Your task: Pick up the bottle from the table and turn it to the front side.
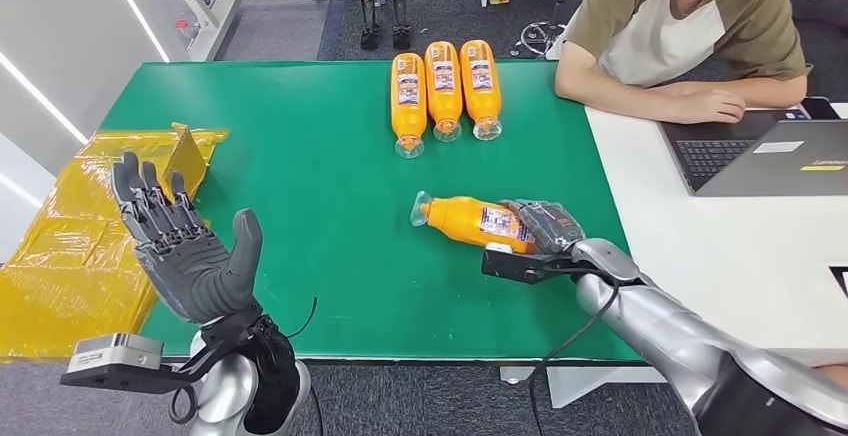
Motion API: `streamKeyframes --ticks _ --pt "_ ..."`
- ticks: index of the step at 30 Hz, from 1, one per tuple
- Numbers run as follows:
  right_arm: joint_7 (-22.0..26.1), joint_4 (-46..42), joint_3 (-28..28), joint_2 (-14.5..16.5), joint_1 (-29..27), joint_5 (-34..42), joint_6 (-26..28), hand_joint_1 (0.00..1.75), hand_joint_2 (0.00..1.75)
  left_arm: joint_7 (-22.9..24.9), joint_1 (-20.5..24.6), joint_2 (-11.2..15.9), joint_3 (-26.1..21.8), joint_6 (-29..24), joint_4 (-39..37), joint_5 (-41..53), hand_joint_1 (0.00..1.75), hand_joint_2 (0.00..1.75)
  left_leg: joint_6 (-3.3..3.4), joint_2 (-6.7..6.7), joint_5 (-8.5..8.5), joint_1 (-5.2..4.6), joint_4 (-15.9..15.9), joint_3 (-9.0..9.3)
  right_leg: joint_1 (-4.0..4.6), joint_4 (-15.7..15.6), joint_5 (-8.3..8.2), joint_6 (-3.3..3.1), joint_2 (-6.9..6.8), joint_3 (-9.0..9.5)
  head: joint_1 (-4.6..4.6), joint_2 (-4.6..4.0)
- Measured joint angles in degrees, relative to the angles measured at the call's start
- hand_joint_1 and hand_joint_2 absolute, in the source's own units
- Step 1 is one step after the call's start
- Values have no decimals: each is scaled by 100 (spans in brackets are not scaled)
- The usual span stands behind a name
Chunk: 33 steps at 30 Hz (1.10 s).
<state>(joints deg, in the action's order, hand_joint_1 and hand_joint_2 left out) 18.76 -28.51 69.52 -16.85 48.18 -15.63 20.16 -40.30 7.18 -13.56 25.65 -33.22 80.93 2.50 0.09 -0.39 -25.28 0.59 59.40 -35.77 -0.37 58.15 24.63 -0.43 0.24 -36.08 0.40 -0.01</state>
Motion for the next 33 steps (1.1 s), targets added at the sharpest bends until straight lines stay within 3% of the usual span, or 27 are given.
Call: streamKeyframes --ticks 3,6,9,11,15,19,24,33 --pt "231 -321 -480 102 -460 9 1132 175 175 0 48 10 52 -37 -64 -90 0 175 -2 0 -1 2 -3 -1 1 1 2 -1 1 0 0 0" --pt "721 -858 -1326 369 -1068 -801 1764 175 175 0 49 -35 89 86 -138 -47 0 175 -12 9 -8 6 -4 3 6 2 3 -3 12 -1 1 1" --pt "1250 -1566 -2504 786 -1779 -1699 1831 175 175 0 59 -87 99 300 -239 -73 0 175 -17 3 -10 9 -6 4 8 3 11 -11 6 -3 -3 1" --pt "1516 -2013 -3152 1131 -2249 -1886 1832 175 175 0 73 -118 101 528 -355 -122 0 175 -18 -14 -10 11 -9 3 11 4 23 -15 -9 -2 -2 1" --pt "1728 -2741 -4007 1742 -2986 -2129 1831 175 175 2 189 -160 101 1114 -939 -132 0 175 -24 -17 -12 11 -14 3 13 5 30 -17 -11 -2 -1 1" --pt "1418 -3142 -4155 2064 -3364 -2336 1831 175 175 25 476 -240 101 1354 -1866 -35 0 175 -26 0 -14 6 -13 7 8 4 27 -16 1 -4 -1 1" --pt "996 -3439 -4039 2240 -3521 -2500 1820 175 175 108 687 -317 103 1719 -2683 37 0 175 -25 6 -14 5 -11 7 5 4 25 -15 7 -5 -1 1" --pt "485 -3531 -3760 2245 -3567 -2662 1427 175 175 33 876 -382 103 2067 -3043 252 0 175 -25 7 -15 5 -12 7 6 5 25 -16 8 -7 -2 1"
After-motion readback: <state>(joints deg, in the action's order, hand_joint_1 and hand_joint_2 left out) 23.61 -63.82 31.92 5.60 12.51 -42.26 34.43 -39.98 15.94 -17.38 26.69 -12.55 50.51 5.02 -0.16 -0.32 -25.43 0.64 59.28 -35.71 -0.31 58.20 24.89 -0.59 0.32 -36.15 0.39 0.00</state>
